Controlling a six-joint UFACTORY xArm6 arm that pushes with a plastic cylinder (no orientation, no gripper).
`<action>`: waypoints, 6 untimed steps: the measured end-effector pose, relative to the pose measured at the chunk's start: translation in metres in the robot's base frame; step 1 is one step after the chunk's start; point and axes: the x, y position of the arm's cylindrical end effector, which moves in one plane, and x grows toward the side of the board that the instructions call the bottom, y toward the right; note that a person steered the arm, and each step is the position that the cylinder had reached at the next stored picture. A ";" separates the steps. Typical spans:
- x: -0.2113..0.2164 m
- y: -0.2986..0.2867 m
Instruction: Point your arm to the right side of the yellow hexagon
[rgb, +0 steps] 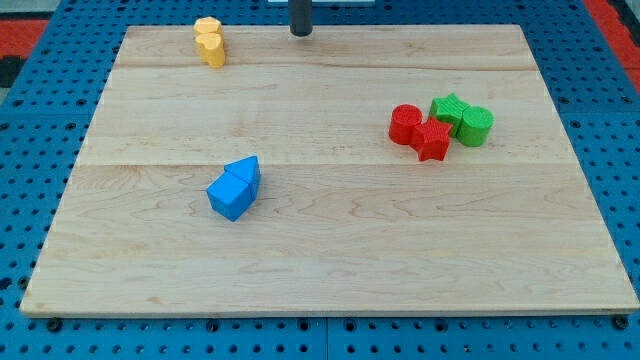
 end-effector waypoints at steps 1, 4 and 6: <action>-0.001 -0.003; -0.001 -0.024; -0.002 -0.096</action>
